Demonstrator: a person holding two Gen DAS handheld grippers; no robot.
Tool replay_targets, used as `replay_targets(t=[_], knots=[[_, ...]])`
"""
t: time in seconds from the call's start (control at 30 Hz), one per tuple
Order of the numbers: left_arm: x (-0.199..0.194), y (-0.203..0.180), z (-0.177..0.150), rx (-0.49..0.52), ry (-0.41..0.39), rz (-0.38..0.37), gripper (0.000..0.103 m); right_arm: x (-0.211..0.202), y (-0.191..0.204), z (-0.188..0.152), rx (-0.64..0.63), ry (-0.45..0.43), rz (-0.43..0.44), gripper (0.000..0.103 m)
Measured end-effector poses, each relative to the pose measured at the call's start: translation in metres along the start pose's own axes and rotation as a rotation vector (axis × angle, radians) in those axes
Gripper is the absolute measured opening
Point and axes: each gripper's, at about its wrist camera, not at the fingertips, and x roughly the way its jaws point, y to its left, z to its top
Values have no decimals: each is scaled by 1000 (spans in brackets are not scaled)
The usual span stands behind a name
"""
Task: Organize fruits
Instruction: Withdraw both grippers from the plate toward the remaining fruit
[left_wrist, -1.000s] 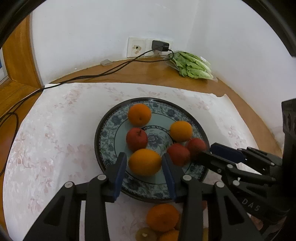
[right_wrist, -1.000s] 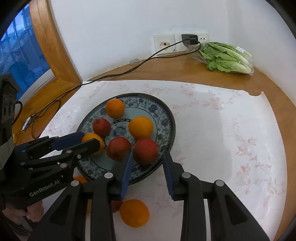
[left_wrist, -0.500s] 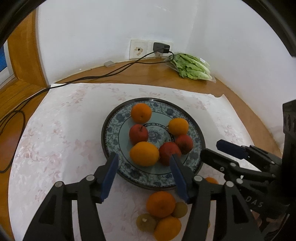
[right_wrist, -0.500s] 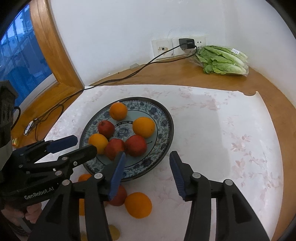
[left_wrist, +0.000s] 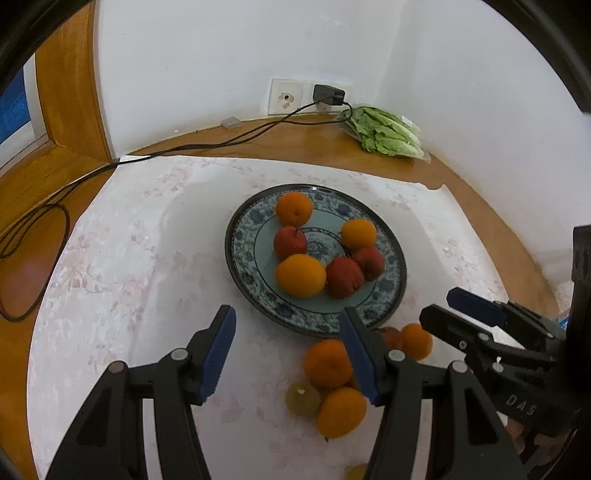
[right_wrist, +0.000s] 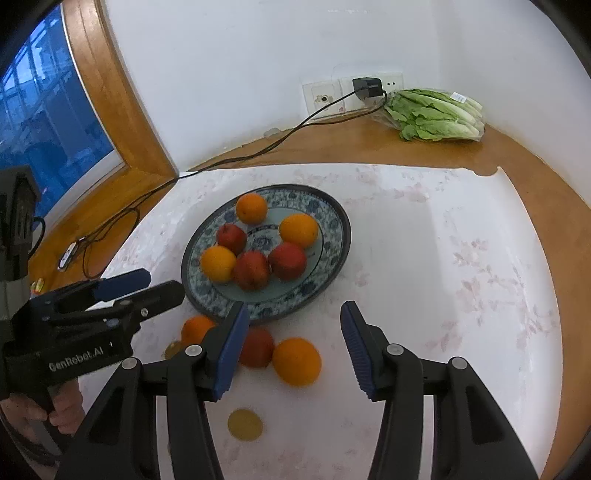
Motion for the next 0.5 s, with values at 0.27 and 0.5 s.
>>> replay_targets(t=[0.27, 0.5], knots=[[-7, -6, -13, 8, 26, -24, 62, -13, 0, -20, 43, 3, -13, 53], [-7, -24, -26, 50, 74, -29, 62, -25, 0, -38, 81, -3, -32, 53]])
